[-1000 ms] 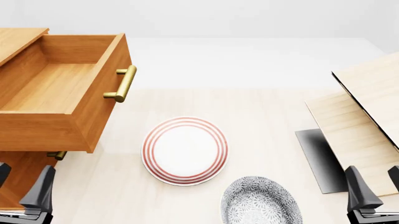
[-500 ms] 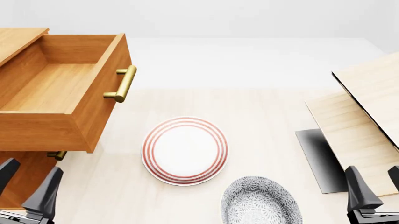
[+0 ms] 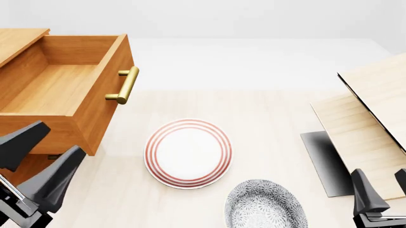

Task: Close the top drawer of the cabinet.

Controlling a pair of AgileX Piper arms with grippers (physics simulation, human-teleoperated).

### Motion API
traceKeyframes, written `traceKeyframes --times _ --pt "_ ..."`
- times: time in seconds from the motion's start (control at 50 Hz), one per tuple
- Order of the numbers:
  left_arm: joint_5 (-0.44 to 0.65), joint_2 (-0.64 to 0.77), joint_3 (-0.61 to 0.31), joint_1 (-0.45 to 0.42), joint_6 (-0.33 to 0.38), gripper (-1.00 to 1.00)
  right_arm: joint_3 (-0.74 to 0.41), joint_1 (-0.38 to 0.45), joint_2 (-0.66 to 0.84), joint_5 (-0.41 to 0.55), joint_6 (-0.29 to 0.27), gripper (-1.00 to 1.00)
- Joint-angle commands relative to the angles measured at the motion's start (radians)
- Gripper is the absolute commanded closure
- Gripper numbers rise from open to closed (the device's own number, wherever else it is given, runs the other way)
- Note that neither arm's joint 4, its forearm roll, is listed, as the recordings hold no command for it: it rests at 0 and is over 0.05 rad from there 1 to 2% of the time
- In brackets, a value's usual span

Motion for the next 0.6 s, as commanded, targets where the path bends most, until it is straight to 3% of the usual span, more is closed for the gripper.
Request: traceKeyframes --times 0.02,0.1,0.12,0.14,0.16,0.32,0.52,0.6 --pt "-0.142 0.229 -0.126 -0.245 -0.009 -1.00 0.000 0.000 0.000 0.000 0.000 -1.00" --pt "-0.181 0.298 -0.158 -0.294 0.017 -1.00 0.000 0.000 0.000 0.000 0.000 -1.00" --pt "-0.230 0.398 -0.224 -0.371 0.049 -1.00 0.000 0.000 0.000 0.000 0.000 -1.00" --pt "-0.242 0.424 -0.240 -0.391 0.056 -1.00 0.000 0.000 0.000 0.000 0.000 -1.00" --pt "-0.367 0.771 -0.476 -0.621 0.180 -1.00 0.000 0.000 0.000 0.000 0.000 -1.00" --pt "-0.380 0.828 -0.525 -0.657 0.197 -1.00 0.000 0.000 0.000 0.000 0.000 -1.00" --pt "-0.377 0.953 -0.654 -0.686 0.232 -1.00 0.000 0.000 0.000 0.000 0.000 -1.00" --pt "-0.366 1.003 -0.688 -0.669 0.278 -1.00 0.000 0.000 0.000 0.000 0.000 -1.00"
